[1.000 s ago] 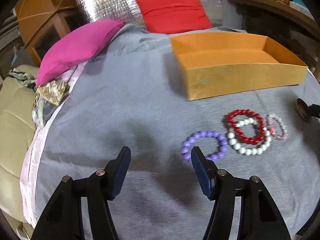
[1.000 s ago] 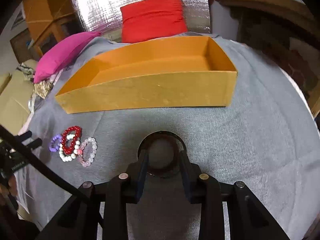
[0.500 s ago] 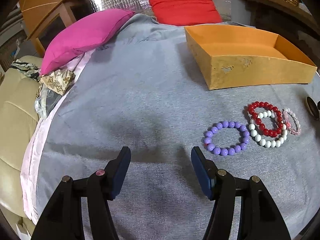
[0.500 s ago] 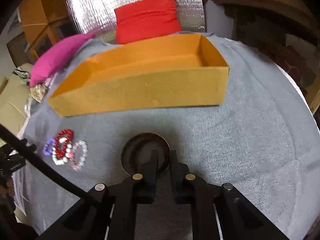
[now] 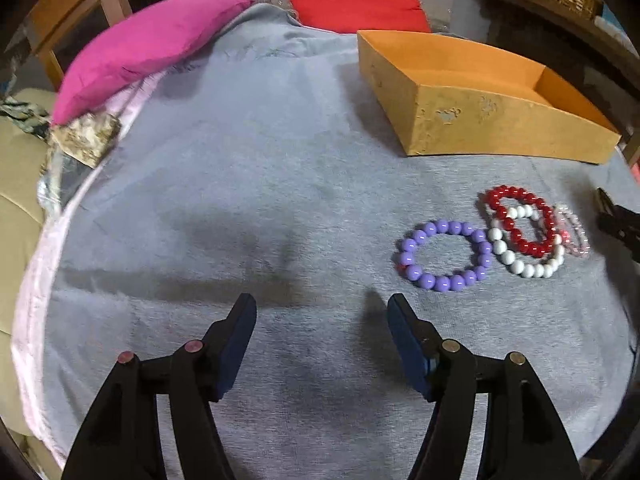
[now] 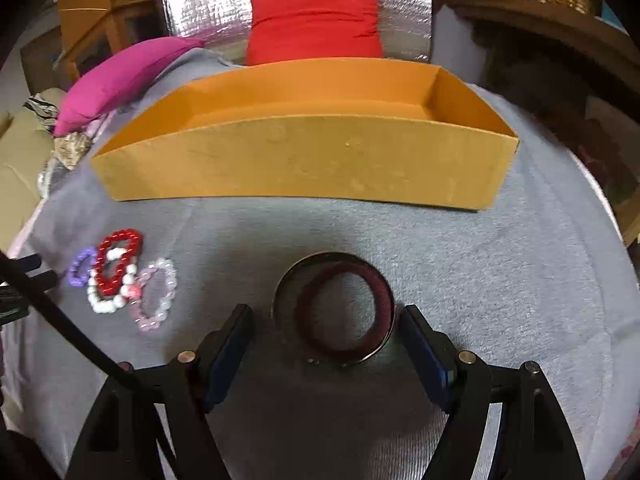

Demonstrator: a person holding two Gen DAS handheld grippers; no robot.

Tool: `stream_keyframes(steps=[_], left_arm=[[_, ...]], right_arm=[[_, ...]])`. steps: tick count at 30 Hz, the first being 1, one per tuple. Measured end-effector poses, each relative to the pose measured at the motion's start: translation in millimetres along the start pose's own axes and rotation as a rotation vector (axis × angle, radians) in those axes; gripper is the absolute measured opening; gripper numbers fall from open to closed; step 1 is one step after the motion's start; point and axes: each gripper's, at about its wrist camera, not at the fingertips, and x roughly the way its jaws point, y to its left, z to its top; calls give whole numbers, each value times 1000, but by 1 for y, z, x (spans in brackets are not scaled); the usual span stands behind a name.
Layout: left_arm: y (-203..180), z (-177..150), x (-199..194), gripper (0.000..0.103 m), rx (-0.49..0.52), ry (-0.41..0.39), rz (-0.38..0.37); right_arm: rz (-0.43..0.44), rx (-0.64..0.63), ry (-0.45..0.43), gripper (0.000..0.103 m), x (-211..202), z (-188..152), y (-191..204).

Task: Organize jewelry
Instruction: 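Grasp the silver bangle with the right tool while the left tool grasps the purple bead bracelet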

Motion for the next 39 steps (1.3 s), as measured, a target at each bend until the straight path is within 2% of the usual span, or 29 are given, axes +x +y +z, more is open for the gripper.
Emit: stream_keyframes(steps=[2,9,13,21,28,32,35,38,39], left_arm=[[-3,1,2,72,3,0,-18],[-30,9,3,76,58,-33,-84],[-43,12,10,76,86,-24,-94],[-41,23,26,76,63,-9,-150],[-52,30,28,76,81,-26,-161],[-47,34,34,76,42,-32,-189],[-43,38,39,65,31,-43,-217],[-42,40,39,48,33,-58,-225],[-41,39,38,39,33,-61,-229]], right_arm=[[-12,31,-10,65,0,1,-4],[-5,49,-11,65,2,1,-8],[11,66,-8,65,2,3,-9],[35,109,-16,64,-8,3,-24],[84,173,-95,64,-29,9,-38],[114,223,-151,64,-40,13,-46],[108,247,-172,64,-45,15,-51],[98,265,-178,64,-47,14,-56],[97,270,-178,64,-47,14,-57]])
